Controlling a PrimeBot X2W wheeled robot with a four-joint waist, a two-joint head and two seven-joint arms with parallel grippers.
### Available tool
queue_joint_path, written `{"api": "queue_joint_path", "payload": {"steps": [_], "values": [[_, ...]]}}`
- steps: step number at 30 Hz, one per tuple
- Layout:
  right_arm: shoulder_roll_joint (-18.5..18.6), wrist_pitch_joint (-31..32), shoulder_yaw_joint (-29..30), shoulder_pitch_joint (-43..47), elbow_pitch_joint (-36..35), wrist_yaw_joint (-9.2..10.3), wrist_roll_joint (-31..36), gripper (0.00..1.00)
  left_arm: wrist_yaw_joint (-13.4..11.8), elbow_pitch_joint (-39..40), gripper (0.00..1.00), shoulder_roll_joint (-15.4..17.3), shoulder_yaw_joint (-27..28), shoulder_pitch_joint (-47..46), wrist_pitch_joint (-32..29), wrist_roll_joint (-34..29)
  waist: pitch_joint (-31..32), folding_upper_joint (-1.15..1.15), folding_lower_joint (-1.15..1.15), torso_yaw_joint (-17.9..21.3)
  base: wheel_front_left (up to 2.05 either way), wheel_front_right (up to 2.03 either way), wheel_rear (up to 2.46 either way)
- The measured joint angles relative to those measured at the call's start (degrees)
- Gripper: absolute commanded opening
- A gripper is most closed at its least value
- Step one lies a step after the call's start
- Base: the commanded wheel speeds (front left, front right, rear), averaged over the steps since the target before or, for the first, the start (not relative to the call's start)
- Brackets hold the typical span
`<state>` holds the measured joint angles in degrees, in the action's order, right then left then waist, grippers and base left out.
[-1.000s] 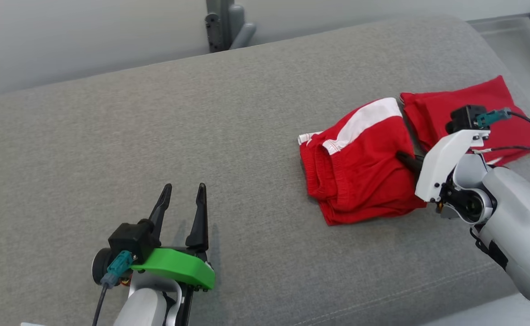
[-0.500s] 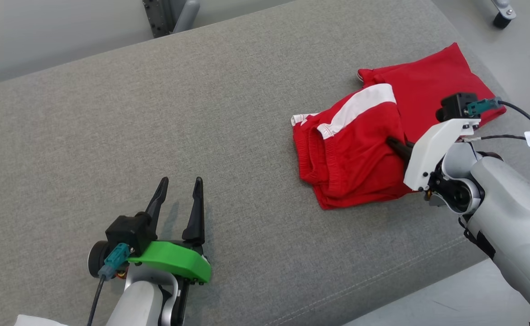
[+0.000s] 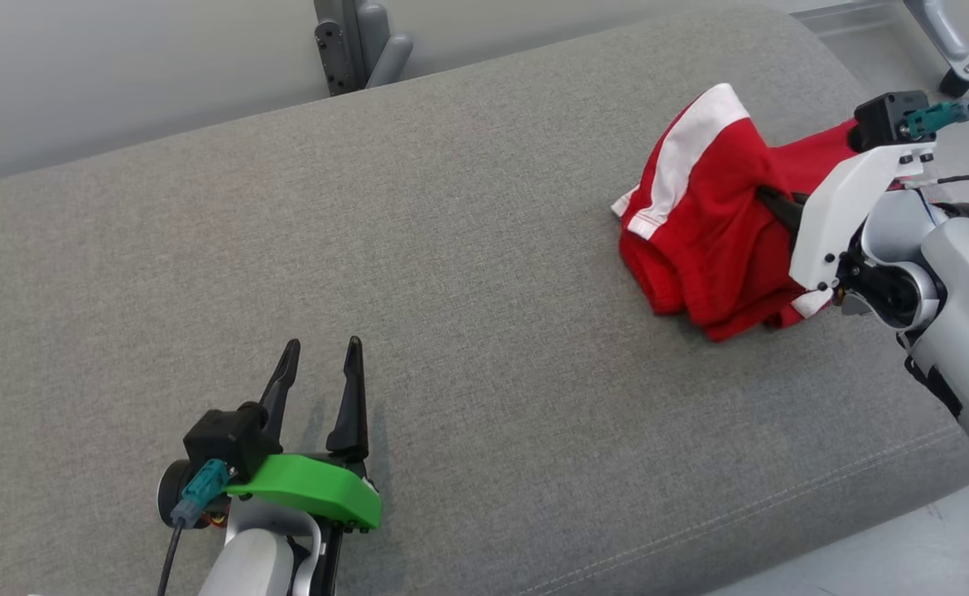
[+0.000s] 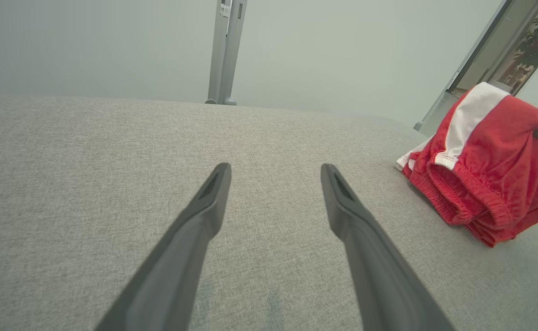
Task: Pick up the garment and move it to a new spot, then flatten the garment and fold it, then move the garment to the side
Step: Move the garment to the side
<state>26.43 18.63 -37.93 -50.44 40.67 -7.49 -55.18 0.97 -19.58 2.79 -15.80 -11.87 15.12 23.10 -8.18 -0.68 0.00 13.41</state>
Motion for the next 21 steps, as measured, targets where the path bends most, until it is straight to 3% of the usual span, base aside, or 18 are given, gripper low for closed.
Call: {"api": "queue_joint_path", "payload": {"steps": [13,21], "values": [[5.66,6.01,5.08,-1.46,-2.32,0.00,5.24,0.00,-0.40,0.59,1.00,0.00,-0.27,1.88,0.00,0.08,1.60,0.00,0.00,-0.22,0.00,0.00,0.00],[5.61,0.34,11.92,-0.39,6.36,0.00,12.16,0.00,0.04,0.16,1.00,0.00,-1.48,0.61,0.00,-1.04,-0.32,0.00,0.00,-1.59,0.00,0.00,0.00]]}}
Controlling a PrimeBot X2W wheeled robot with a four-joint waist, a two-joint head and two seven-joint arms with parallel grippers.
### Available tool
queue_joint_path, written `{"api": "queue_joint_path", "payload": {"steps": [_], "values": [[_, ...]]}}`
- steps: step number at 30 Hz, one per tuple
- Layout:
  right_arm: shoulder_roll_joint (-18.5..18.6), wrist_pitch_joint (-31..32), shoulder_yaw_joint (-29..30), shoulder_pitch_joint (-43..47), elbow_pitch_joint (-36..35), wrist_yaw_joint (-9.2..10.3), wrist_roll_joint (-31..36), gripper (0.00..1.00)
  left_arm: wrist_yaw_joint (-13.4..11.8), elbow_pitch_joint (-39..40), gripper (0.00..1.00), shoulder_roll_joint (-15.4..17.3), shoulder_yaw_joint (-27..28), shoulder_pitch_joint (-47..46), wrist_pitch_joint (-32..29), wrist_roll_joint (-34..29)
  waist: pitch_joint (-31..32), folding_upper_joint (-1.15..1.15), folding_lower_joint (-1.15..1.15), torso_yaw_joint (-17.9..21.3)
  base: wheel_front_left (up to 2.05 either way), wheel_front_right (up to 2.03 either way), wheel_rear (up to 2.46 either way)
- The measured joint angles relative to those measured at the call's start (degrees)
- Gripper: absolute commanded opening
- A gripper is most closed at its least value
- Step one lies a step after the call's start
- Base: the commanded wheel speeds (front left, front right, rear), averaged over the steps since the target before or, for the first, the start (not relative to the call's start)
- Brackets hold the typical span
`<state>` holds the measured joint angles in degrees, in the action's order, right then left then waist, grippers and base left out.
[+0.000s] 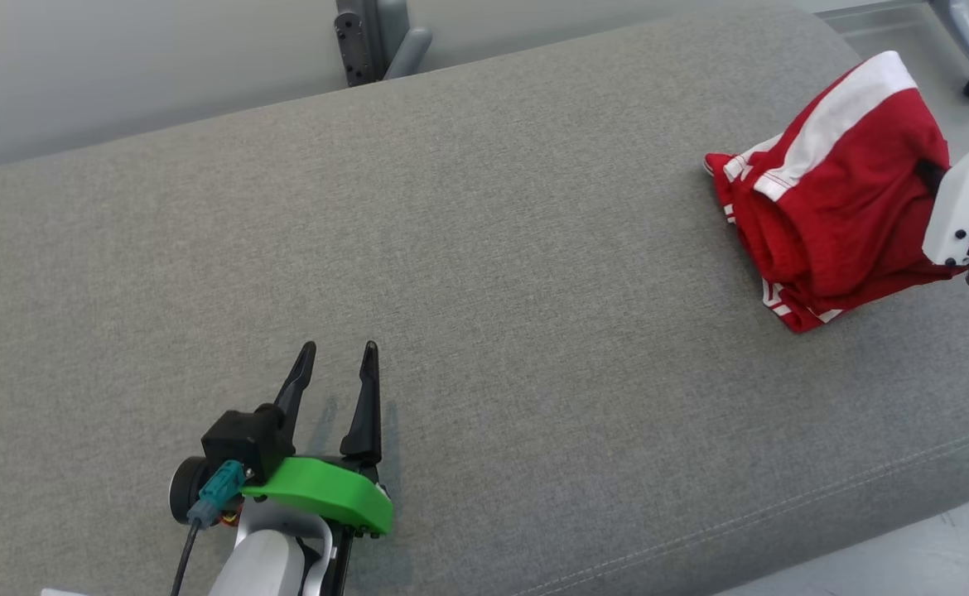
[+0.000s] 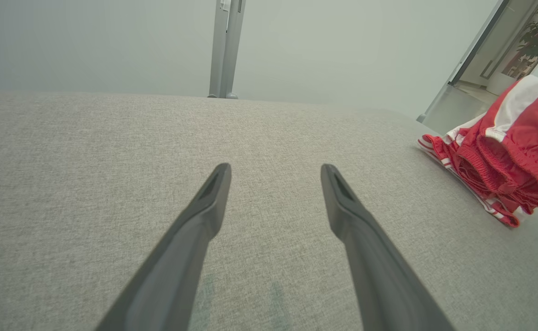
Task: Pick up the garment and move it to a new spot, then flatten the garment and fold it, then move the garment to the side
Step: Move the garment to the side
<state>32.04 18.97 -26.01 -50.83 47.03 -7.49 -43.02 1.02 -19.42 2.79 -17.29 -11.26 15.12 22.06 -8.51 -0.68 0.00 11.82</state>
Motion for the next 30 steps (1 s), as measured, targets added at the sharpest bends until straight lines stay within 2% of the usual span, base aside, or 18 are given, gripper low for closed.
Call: {"api": "queue_joint_path", "payload": {"steps": [9,15,23,24,25,26,30], "values": [[-1.54,-10.15,6.89,-1.58,14.35,-0.01,6.56,0.00,0.34,-0.64,1.00,0.94,-0.03,-2.46,0.01,-1.03,-3.86,0.00,0.00,-4.11,0.00,0.00,0.00],[-1.66,-13.97,10.74,-4.89,23.26,-0.01,9.18,0.00,0.49,-0.53,1.00,1.49,-0.16,-3.61,0.00,-1.29,-6.57,0.00,0.00,-6.90,0.00,0.00,0.00],[-1.24,-16.15,15.08,-5.87,26.66,-0.01,13.25,0.00,0.40,-0.11,1.00,2.04,-0.22,-4.17,0.00,-1.44,-9.51,0.00,0.00,-9.05,0.00,0.00,0.00],[-0.97,-16.75,15.82,-5.87,26.75,-0.01,13.92,0.09,0.24,-0.07,1.00,2.11,-0.22,-4.22,0.00,-1.44,-9.74,0.00,0.00,-9.14,0.00,0.00,0.00],[-0.58,-17.16,16.53,-5.86,26.75,-0.01,14.91,0.47,0.15,-0.04,1.00,2.16,-0.24,-4.25,0.00,-1.44,-9.92,0.00,0.00,-9.17,0.00,0.00,0.00],[-0.36,-17.23,17.18,-5.80,26.75,-0.01,15.73,1.00,0.05,-0.02,1.00,2.20,-0.29,-4.28,0.00,-1.44,-10.01,0.00,0.00,-9.14,0.00,0.00,0.00],[-0.43,-17.22,19.61,-5.50,26.81,-0.01,18.66,1.00,-0.01,-0.18,1.00,2.25,-0.45,-4.47,0.00,-1.44,-9.96,0.00,0.00,-8.57,0.00,0.00,0.00]]}}
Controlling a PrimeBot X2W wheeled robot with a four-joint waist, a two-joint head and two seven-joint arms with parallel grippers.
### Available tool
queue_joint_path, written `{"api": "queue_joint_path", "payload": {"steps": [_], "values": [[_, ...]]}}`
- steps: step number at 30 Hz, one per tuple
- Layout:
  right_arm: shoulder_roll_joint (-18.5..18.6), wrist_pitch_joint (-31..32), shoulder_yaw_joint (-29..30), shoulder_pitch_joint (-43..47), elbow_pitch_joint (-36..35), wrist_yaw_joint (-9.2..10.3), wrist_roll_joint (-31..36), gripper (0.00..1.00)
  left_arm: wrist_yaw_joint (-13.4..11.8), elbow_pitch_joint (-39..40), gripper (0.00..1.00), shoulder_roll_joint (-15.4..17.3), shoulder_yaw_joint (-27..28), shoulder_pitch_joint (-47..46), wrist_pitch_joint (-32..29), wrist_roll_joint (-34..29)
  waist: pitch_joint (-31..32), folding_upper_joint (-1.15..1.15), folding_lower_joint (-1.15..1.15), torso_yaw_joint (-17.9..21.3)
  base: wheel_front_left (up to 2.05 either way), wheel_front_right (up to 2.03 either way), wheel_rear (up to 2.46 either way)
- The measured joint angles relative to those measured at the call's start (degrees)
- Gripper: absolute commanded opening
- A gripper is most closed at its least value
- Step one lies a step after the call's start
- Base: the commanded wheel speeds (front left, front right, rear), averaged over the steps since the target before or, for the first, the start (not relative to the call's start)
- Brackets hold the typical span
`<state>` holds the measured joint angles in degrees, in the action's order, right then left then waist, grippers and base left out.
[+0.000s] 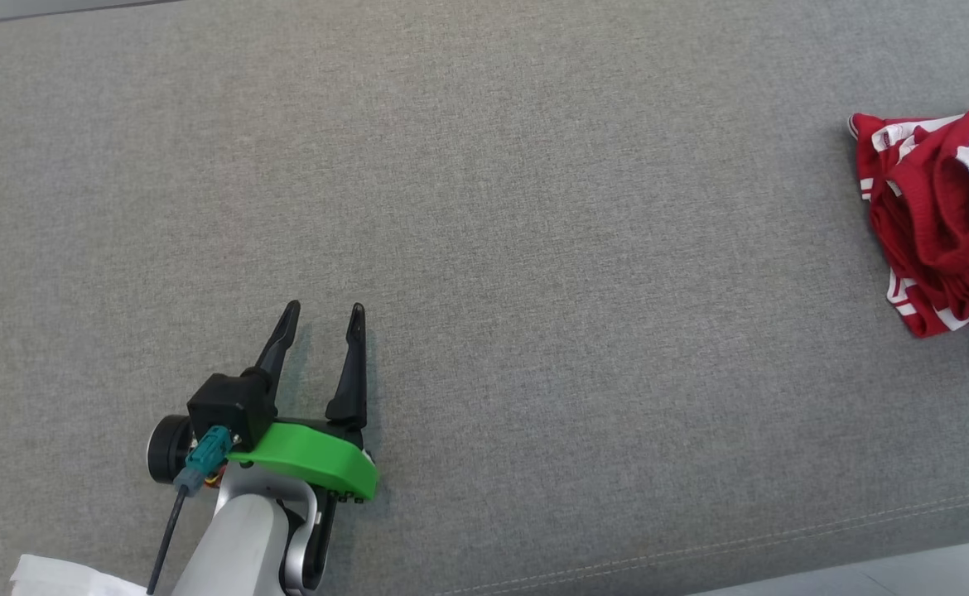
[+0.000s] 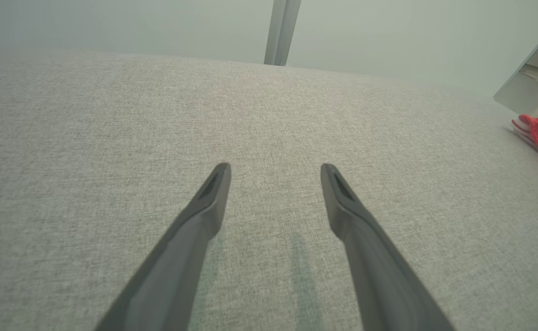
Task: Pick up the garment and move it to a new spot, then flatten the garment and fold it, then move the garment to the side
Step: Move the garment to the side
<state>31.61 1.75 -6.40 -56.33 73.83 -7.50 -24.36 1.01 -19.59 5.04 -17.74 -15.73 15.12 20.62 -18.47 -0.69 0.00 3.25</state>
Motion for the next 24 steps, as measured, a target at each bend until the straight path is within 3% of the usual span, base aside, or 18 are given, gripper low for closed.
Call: {"api": "queue_joint_path", "payload": {"steps": [13,17,24], "values": [[-2.81,-2.08,3.15,-0.43,0.02,0.00,6.46,1.00,-0.26,-0.78,1.00,0.09,-0.10,-0.09,0.00,0.52,2.00,0.00,-0.01,1.74,0.00,0.00,0.00],[-5.09,-3.98,1.16,-1.12,-1.83,0.00,7.20,1.00,-0.49,-0.40,1.00,0.08,0.18,-0.02,0.00,0.63,3.58,0.00,-0.01,2.23,0.00,0.00,0.00],[-7.54,-9.11,-6.21,0.01,-11.15,0.00,6.27,1.00,-2.31,0.69,1.00,-0.12,3.15,1.43,0.00,2.00,8.17,0.00,0.00,2.72,0.00,0.00,0.00]]}}
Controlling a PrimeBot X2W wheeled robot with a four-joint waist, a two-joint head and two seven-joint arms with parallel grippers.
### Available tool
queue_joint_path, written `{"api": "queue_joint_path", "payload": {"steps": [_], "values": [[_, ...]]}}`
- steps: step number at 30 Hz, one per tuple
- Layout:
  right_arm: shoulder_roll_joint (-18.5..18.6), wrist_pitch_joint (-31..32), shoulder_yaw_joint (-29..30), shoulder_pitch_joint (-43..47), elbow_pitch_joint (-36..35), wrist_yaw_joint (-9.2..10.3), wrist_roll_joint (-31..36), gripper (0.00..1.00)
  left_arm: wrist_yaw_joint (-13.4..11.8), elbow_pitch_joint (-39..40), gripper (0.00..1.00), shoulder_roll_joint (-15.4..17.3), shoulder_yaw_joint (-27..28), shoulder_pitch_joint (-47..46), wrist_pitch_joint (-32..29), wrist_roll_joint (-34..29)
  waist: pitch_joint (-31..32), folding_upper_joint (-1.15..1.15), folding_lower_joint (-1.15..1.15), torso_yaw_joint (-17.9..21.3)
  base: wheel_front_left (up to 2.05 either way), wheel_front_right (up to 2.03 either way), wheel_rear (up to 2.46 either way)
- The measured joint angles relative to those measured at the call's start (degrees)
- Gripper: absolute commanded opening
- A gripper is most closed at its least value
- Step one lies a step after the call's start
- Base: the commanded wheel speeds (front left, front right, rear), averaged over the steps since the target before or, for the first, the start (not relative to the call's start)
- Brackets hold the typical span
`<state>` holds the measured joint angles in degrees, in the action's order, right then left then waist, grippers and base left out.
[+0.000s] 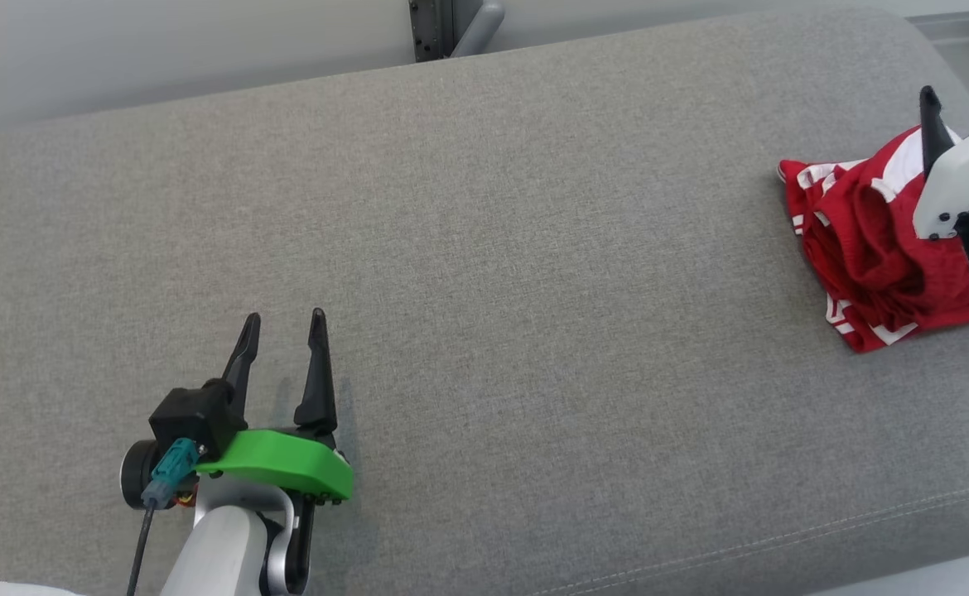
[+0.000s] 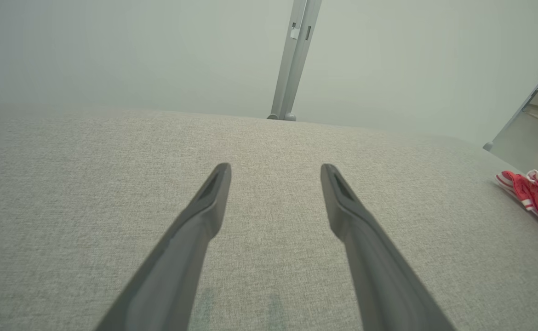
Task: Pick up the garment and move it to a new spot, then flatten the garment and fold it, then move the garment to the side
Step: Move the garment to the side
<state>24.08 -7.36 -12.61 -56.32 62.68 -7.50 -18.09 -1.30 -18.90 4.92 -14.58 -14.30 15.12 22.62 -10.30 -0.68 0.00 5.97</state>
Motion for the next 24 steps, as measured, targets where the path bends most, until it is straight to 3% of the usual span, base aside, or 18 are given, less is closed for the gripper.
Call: {"api": "queue_joint_path", "payload": {"steps": [5,11,18,24], "values": [[-0.94,-2.70,-3.83,3.64,-6.03,0.00,-2.55,1.00,-1.25,0.07,1.00,-0.05,1.82,1.86,0.00,0.67,3.25,0.00,0.00,-0.18,0.00,0.00,0.00],[-2.55,-5.82,-4.07,10.28,-13.35,0.00,-5.28,1.00,-2.83,0.49,1.00,0.13,3.67,4.35,0.00,0.08,6.95,0.00,0.00,-1.10,0.00,0.00,0.00],[-6.01,-7.37,3.26,22.14,-23.86,0.00,-2.65,1.00,-2.75,1.91,1.00,0.68,4.78,7.98,0.00,-0.68,10.49,0.00,0.00,-3.18,0.00,0.00,0.00],[-11.74,-7.49,9.87,34.30,-35.93,0.00,5.21,1.00,-2.71,1.92,1.00,0.64,4.71,10.04,0.00,-1.51,12.18,0.00,0.00,-5.44,0.00,0.00,0.00]]}}
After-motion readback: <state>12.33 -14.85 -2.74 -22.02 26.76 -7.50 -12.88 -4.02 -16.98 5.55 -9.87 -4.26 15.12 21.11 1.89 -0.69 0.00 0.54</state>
